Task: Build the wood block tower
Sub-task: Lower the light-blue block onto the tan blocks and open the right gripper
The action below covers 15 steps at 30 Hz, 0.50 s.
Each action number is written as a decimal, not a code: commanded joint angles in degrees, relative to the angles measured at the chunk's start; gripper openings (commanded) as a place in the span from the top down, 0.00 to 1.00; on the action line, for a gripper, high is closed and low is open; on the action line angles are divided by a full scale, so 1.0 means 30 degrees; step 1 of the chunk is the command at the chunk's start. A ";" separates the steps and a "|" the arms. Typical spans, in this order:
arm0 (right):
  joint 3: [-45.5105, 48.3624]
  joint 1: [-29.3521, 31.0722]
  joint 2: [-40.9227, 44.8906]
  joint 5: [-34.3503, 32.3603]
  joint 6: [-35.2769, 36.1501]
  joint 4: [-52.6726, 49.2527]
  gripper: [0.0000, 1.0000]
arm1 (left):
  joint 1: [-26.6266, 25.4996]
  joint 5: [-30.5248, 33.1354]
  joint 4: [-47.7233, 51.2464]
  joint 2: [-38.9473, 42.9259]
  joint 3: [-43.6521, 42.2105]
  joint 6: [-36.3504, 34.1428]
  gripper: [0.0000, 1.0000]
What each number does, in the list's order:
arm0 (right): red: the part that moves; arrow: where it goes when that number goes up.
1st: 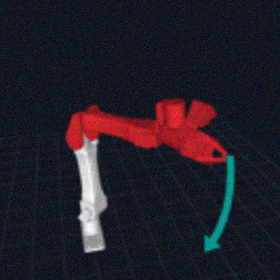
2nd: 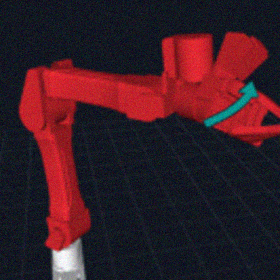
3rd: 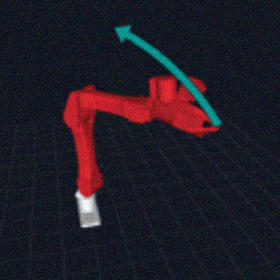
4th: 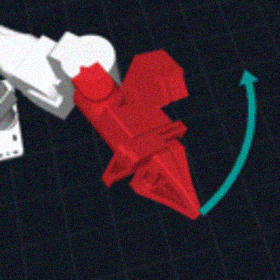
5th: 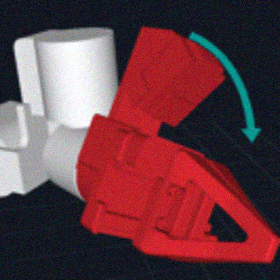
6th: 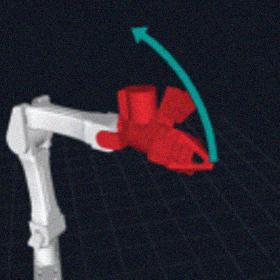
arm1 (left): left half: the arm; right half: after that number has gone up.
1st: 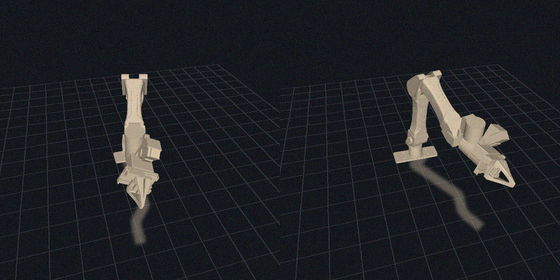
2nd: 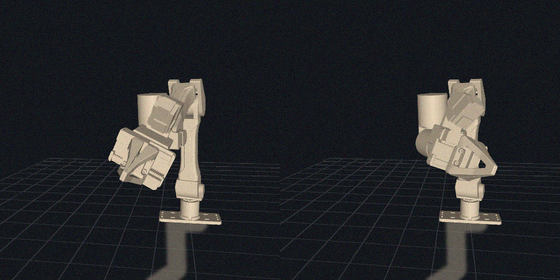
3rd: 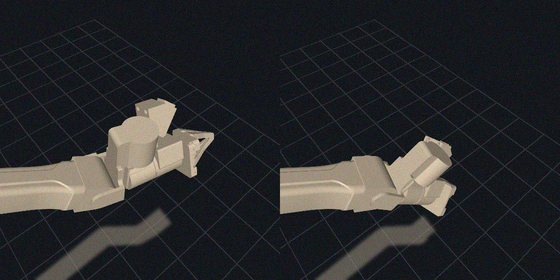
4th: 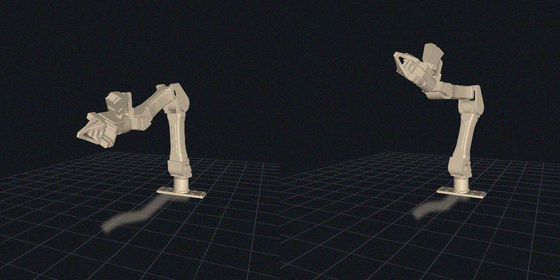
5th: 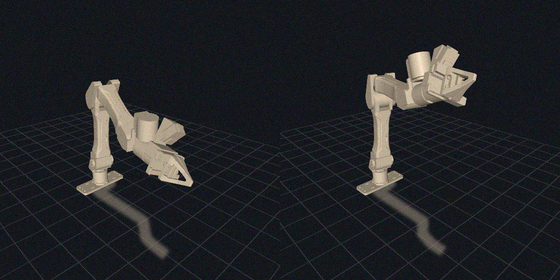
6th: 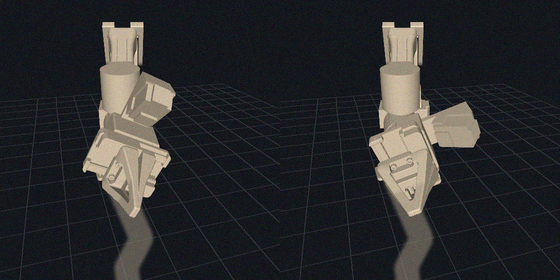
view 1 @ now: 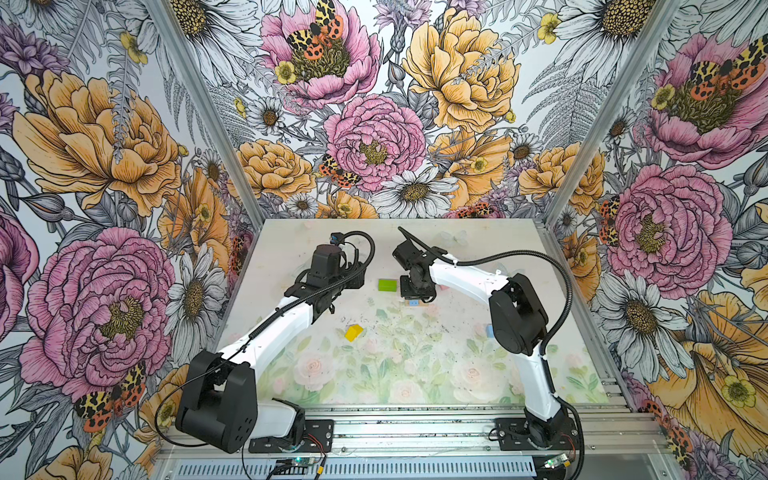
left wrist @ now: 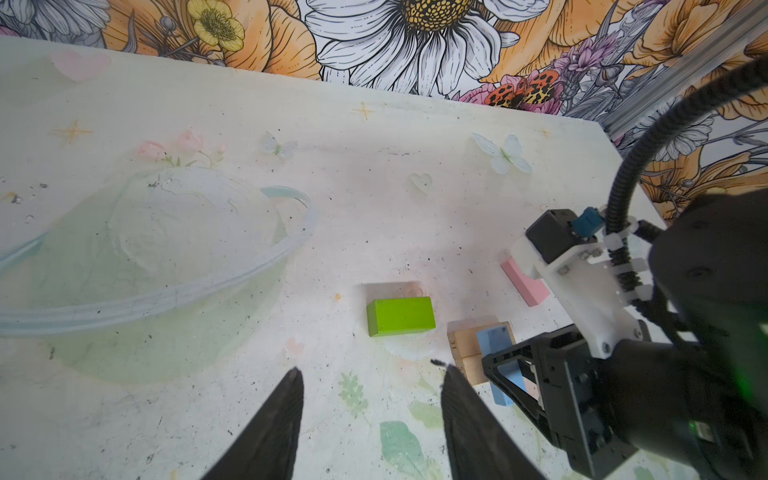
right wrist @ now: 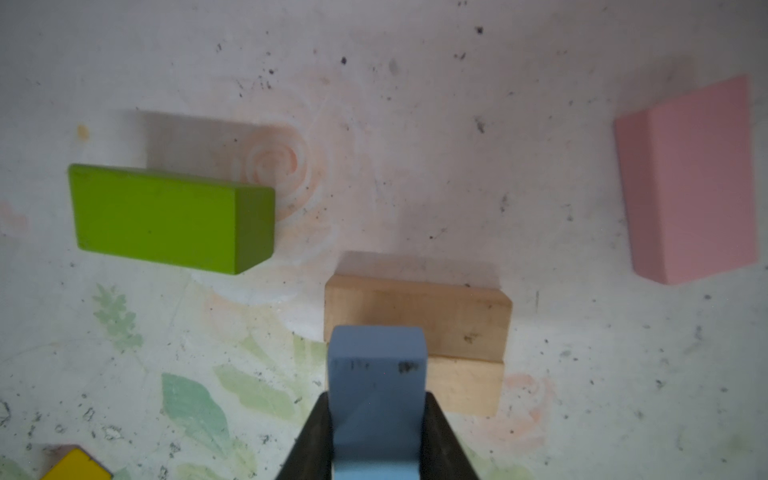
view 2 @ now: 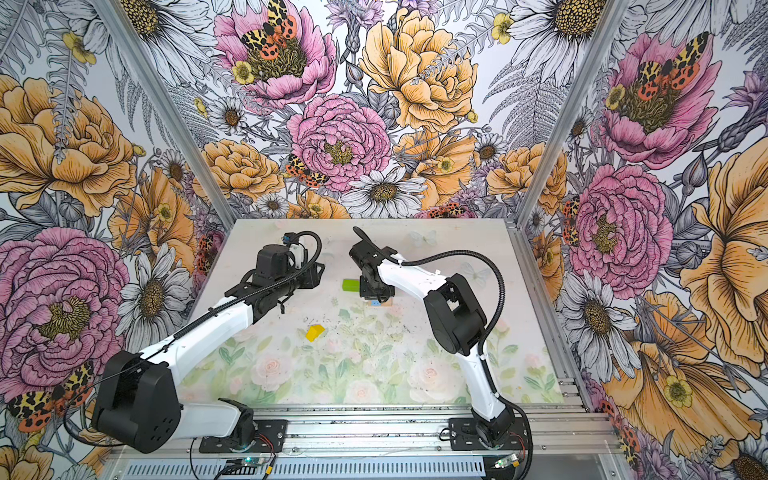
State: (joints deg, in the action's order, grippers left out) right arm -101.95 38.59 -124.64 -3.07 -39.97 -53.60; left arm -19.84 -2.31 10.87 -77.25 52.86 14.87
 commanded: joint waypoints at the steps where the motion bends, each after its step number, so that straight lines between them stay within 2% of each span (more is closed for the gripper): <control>1: -0.0694 0.0145 -0.0342 -0.0528 -0.0337 -0.0062 1.00 | 0.0172 0.0445 -0.0255 0.0585 -0.0235 -0.0301 0.45; 15: -0.1552 0.0144 -0.1024 -0.0642 -0.0214 -0.0434 1.00 | 0.0204 0.0483 -0.0226 0.0584 -0.0277 -0.0346 0.45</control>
State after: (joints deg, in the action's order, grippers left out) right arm -104.75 38.68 -126.06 -3.44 -40.10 -54.30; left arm -19.84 -2.11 10.87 -76.71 52.80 14.76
